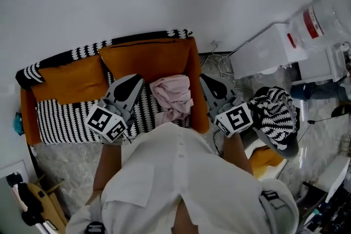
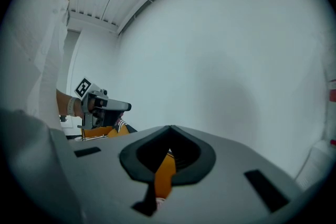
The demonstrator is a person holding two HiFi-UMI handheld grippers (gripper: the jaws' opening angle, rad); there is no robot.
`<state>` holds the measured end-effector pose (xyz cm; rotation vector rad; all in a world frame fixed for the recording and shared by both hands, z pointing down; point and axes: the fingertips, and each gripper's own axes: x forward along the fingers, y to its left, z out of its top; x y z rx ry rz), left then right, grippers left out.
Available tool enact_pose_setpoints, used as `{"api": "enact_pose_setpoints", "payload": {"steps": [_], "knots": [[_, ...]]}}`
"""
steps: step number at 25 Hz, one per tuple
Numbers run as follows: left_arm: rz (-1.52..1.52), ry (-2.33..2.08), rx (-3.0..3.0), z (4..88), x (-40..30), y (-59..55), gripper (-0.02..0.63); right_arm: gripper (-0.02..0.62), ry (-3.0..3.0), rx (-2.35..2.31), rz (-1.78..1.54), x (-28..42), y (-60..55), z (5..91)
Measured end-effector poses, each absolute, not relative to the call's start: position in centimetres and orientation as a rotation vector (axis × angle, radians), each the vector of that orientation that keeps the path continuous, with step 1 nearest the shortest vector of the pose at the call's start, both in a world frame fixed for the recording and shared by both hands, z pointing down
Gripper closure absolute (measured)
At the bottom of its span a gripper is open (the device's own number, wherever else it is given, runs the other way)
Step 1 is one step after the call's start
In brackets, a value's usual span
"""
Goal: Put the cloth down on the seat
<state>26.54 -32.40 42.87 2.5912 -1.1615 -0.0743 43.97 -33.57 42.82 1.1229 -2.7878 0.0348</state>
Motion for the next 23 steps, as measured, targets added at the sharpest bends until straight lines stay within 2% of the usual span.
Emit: {"api": "enact_pose_setpoints", "payload": {"steps": [23], "knots": [[-0.068, -1.195, 2.562, 43.3, 24.9, -31.6, 0.557, 0.586, -2.77, 1.049, 0.032, 41.7, -33.3, 44.0]]}}
